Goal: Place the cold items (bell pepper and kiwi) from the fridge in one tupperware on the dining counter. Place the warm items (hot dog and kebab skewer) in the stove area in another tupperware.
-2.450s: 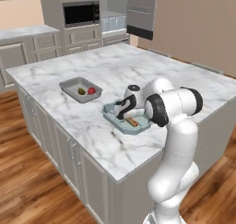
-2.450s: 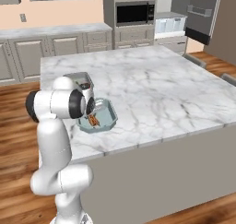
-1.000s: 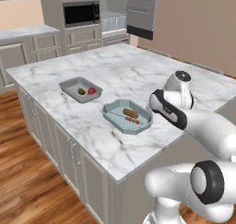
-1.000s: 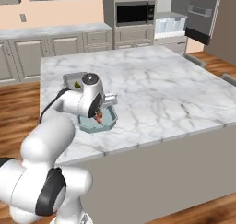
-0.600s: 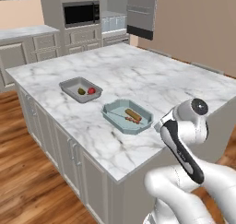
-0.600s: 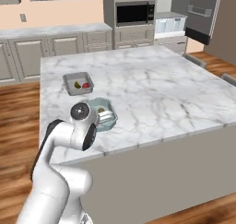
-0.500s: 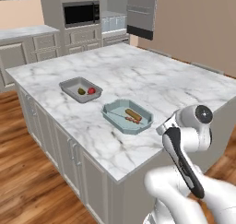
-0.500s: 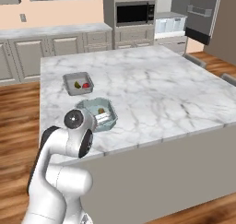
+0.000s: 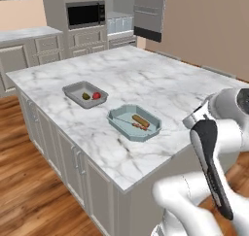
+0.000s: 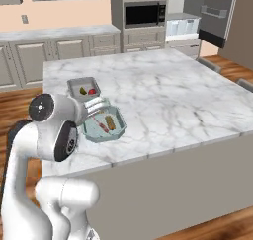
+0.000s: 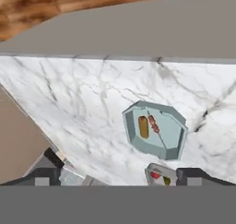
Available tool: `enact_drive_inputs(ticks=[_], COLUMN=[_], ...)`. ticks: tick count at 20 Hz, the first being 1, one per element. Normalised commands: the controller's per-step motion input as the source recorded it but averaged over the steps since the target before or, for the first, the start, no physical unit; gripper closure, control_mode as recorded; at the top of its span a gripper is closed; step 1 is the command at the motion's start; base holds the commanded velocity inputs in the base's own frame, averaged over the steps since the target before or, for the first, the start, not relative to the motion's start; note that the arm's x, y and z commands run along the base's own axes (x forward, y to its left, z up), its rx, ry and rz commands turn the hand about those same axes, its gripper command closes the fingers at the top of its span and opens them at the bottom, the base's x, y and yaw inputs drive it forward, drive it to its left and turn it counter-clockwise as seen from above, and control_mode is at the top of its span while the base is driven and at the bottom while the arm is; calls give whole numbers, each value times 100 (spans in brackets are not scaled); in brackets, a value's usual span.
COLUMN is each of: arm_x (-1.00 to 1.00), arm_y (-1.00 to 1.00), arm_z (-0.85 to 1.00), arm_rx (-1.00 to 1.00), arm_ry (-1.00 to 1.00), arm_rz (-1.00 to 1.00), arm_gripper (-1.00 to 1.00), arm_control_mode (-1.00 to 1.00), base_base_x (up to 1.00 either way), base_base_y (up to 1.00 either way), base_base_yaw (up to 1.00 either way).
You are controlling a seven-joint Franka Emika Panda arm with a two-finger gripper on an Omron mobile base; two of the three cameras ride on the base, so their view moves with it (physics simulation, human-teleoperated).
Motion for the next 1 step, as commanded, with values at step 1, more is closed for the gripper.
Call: enact_drive_inputs(ticks=[1], arm_x=[-100], arm_y=[0], arm_z=[0], arm_rx=[-20], arm_ry=[-43], arm_rz=[0], arm_gripper=[-100], arm_control_mode=[-100], base_base_x=[0], base_base_y=[0], base_base_yaw=[0])
